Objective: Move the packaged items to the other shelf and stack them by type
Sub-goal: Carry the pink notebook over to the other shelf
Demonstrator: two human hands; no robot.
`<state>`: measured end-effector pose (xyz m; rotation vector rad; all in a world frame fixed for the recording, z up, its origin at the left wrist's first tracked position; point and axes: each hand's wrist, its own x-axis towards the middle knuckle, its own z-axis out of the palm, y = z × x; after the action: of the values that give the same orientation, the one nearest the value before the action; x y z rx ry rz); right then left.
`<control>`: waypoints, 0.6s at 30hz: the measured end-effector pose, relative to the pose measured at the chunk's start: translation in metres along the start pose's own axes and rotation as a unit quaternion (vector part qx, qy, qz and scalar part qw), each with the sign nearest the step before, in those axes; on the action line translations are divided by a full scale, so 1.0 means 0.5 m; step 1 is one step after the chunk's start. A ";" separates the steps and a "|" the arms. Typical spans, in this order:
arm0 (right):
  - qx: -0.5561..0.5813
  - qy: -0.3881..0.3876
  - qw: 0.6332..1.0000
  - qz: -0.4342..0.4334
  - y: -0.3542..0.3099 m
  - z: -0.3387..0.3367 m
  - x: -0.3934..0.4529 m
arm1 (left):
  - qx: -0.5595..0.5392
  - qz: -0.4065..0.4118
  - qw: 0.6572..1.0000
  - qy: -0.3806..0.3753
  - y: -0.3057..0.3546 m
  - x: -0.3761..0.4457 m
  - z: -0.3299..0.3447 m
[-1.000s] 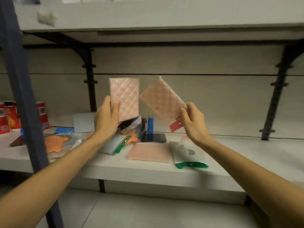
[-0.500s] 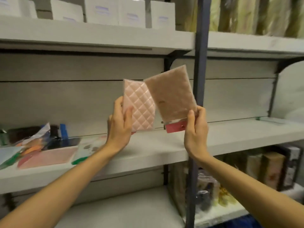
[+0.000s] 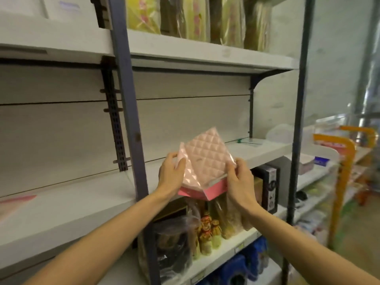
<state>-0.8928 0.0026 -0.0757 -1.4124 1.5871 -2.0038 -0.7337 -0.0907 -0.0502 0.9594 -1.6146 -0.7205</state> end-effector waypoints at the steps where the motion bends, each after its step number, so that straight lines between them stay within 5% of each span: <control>1: -0.011 -0.001 1.000 0.016 0.024 -0.010 0.019 | -0.004 -0.026 1.000 -0.002 -0.013 0.020 0.030; 10: -0.029 -0.001 0.992 0.124 0.231 -0.056 0.279 | 0.012 -0.168 0.980 -0.103 -0.086 0.261 0.274; 18: -0.088 -0.093 0.970 0.207 0.321 -0.085 0.528 | 0.084 -0.167 0.967 -0.175 -0.166 0.433 0.415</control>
<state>-1.1208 -0.2104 -0.0676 -1.1606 1.8274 -1.4817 -0.9386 -0.3246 -0.0662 1.3024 -1.8645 -1.0424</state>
